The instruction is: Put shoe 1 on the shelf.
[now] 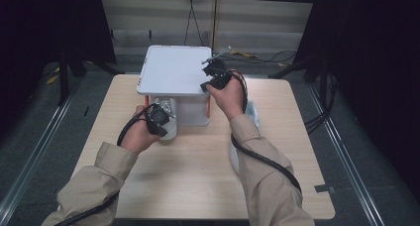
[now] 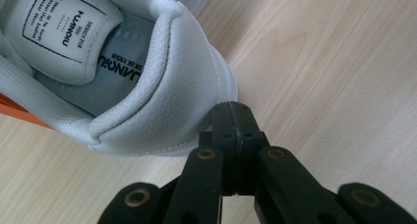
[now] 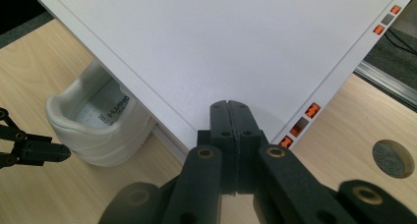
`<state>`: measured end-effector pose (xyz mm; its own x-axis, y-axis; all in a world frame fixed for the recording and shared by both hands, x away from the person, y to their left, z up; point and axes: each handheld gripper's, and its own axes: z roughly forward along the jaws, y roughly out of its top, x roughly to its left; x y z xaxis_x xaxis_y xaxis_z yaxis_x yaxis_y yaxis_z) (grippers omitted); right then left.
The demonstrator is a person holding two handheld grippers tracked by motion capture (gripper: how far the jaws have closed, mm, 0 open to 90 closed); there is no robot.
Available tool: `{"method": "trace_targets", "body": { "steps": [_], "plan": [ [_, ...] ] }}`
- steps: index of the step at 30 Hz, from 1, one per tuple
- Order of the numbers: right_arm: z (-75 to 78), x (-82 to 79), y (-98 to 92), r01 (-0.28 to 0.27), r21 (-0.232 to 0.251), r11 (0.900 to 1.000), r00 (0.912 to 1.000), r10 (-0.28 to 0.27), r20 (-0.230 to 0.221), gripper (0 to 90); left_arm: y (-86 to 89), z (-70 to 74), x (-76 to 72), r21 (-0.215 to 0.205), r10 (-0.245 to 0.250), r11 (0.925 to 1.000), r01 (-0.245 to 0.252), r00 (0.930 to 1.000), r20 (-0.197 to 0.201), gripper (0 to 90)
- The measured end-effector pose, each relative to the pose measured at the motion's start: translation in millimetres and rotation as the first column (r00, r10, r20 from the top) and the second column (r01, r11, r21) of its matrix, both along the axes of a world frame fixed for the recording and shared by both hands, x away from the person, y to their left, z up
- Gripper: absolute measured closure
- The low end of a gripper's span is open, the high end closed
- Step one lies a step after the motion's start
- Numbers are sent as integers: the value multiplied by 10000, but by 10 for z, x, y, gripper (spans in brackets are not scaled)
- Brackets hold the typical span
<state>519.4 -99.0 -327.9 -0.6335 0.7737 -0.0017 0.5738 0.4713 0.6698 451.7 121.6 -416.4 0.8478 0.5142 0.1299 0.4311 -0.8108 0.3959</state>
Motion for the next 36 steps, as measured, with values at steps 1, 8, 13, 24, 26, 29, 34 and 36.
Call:
{"method": "trace_targets", "body": {
  "steps": [1,8,13,24,26,29,34,36],
  "plan": [
    [-2,1,0,-8,26,10000,10000,8,2,900,-7,2,5,77,10,10000,-11,10000,89,900],
    [0,-5,15,-104,-177,9998,9999,106,109,900,32,-17,53,102,205,9997,-209,9990,386,900],
    [-5,-1,11,-71,-120,9999,9999,72,120,900,43,-15,93,453,308,9984,-335,9977,603,900],
    [0,-5,29,-47,-232,9997,9999,51,135,900,60,-32,202,243,580,9979,-602,9951,805,900],
    [-1,-6,28,-63,-234,9997,9999,67,146,900,57,-41,221,336,617,9973,-648,9943,868,900],
    [-4,-2,22,-92,-178,9998,9999,95,129,900,62,-54,254,304,751,9964,-785,9922,998,900],
    [-5,-8,28,-170,-315,9994,9996,177,235,900,75,-70,311,246,937,9950,-970,9895,1100,900],
    [-5,-9,30,-189,-323,9993,9995,197,241,900,65,-65,318,272,935,9949,-971,9895,1102,900]
  ]
}}
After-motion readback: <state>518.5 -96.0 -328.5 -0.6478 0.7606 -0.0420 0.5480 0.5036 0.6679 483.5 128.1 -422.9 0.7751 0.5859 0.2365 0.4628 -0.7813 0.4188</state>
